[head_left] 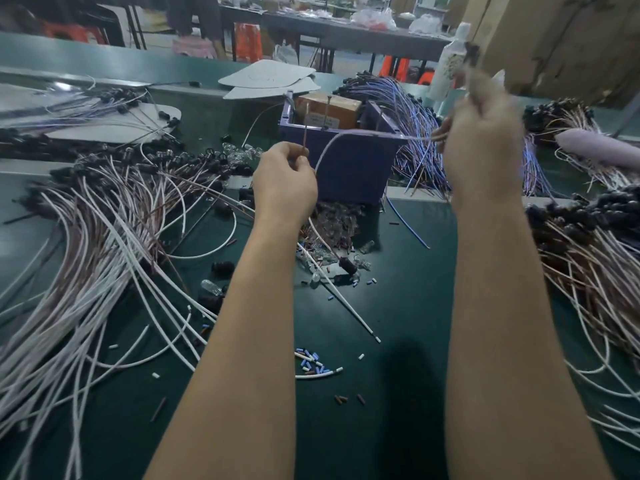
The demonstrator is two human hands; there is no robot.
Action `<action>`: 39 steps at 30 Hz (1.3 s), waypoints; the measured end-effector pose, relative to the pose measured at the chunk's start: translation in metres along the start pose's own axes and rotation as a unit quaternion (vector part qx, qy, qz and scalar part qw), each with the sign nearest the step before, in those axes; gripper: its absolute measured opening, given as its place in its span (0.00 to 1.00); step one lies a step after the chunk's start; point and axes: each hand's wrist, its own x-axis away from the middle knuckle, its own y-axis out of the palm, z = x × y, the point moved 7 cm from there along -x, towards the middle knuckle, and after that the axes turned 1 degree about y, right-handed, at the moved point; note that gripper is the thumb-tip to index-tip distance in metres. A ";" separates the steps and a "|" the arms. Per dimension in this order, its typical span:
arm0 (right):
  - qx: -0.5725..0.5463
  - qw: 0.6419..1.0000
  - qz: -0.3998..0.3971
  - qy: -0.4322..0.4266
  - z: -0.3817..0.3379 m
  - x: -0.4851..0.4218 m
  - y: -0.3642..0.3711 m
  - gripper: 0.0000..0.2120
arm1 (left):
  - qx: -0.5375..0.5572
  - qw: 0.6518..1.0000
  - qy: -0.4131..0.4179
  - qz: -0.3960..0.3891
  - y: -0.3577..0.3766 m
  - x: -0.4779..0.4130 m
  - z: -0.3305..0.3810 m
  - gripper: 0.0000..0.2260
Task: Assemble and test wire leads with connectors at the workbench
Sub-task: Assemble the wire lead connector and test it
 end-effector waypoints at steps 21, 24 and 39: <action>-0.371 0.914 0.034 0.161 0.050 0.021 0.028 0.09 | 0.007 1.000 -0.014 -0.021 0.011 0.003 -0.010 0.05; -0.276 0.956 0.038 0.085 0.031 0.018 0.015 0.06 | 0.010 1.000 -0.016 -0.014 0.010 0.002 -0.012 0.05; 0.072 0.986 -0.088 0.126 0.042 0.019 0.035 0.11 | -0.018 1.000 0.006 -0.013 0.011 0.004 -0.008 0.06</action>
